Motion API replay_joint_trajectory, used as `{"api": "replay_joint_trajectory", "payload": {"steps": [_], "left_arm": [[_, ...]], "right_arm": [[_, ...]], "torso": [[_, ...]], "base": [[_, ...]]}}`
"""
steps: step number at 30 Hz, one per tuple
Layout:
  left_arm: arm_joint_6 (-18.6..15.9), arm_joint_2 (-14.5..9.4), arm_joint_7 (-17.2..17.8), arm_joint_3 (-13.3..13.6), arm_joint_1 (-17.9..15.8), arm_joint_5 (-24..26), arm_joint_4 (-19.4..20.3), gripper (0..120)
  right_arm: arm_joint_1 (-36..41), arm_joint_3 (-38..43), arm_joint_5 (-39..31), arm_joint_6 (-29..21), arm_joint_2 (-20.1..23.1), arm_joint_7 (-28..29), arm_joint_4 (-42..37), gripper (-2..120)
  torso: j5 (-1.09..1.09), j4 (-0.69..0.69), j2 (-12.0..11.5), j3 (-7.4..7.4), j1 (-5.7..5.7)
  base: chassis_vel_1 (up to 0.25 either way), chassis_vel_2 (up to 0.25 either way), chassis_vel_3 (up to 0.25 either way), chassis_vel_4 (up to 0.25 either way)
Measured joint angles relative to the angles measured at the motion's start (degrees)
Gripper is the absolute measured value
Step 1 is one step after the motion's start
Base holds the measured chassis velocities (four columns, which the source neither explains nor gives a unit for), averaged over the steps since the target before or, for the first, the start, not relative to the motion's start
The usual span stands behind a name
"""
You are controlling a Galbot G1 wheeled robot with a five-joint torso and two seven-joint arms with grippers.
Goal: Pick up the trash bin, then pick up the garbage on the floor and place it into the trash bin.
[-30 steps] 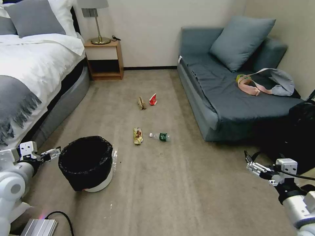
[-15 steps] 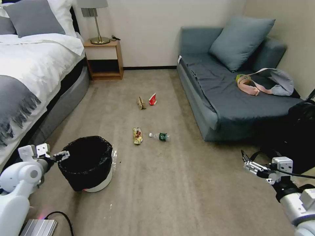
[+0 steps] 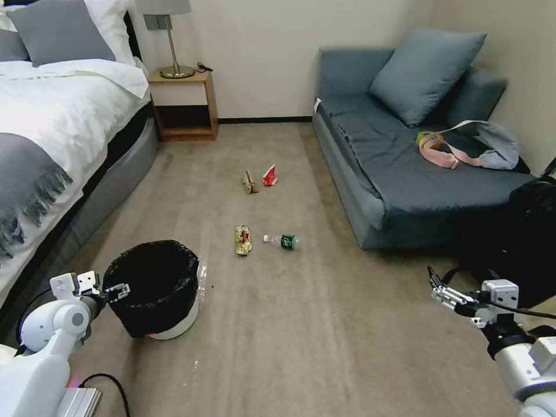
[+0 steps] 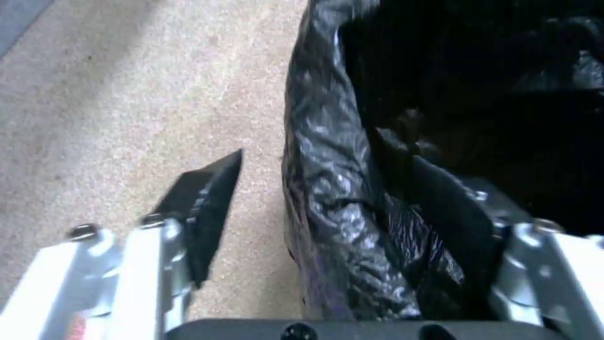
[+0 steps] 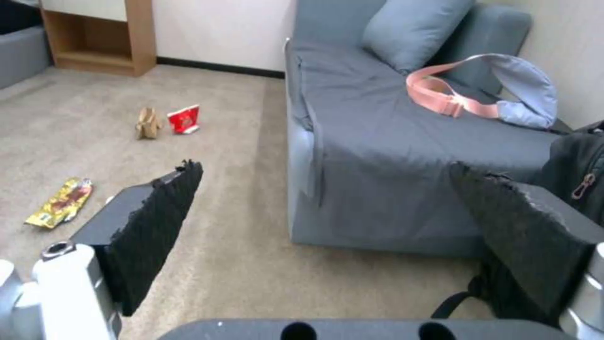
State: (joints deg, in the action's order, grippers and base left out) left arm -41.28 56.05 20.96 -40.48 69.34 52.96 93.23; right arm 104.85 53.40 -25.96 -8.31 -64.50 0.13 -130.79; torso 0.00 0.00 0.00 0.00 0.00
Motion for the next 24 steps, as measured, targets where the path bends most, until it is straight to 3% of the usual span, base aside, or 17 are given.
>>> {"api": "replay_joint_trajectory", "payload": {"steps": [1, 12, 14, 16, 19, 24], "left_arm": [[0.0, 0.0, 0.0, 0.0, 0.0, 0.0, 0.0, 67], [0.5, 1.0, -1.2, -0.3, 0.7, -0.9, 0.0, 23], [0.6, 1.0, -1.2, -0.4, 0.8, -0.9, 0.0, 22], [0.8, 1.0, -1.5, -0.7, 1.3, -1.1, 0.0, 10], [0.9, 1.1, -2.1, -0.9, 1.7, -1.0, 0.4, 3], [1.7, 1.4, -3.0, -1.2, 2.2, -1.5, 0.8, 3]], "right_arm": [[0.0, 0.0, 0.0, 0.0, 0.0, 0.0, 0.0, 100], [0.0, 0.2, 0.1, 0.4, -0.8, 0.1, -0.1, 100], [0.1, 0.2, 0.1, 0.4, -1.0, 0.1, -0.1, 100], [0.2, 0.2, 0.2, 0.6, -1.4, 0.1, -0.2, 100], [0.3, 0.2, 0.3, 0.7, -1.5, 0.1, -0.3, 100], [0.4, 0.1, 0.3, 0.7, -1.6, 0.1, -0.6, 100]], "torso": [[0.0, 0.0, 0.0, 0.0, 0.0], [0.01, 0.0, 0.0, 0.0, 0.0], [0.01, 0.0, 0.0, 0.0, 0.0], [0.01, 0.0, 0.0, 0.0, 0.0], [0.0, -0.01, 0.0, 0.0, 0.0], [-0.01, 0.0, 0.0, 0.0, 0.0]], "base": [[0.0, 0.0, 0.0, 0.0], [0.0, 0.0, 0.0, 0.0], [0.0, 0.0, 0.0, 0.0], [0.0, 0.0, 0.0, 0.0], [0.0, 0.0, 0.0, 0.0], [0.0, 0.0, 0.0, 0.0]]}}
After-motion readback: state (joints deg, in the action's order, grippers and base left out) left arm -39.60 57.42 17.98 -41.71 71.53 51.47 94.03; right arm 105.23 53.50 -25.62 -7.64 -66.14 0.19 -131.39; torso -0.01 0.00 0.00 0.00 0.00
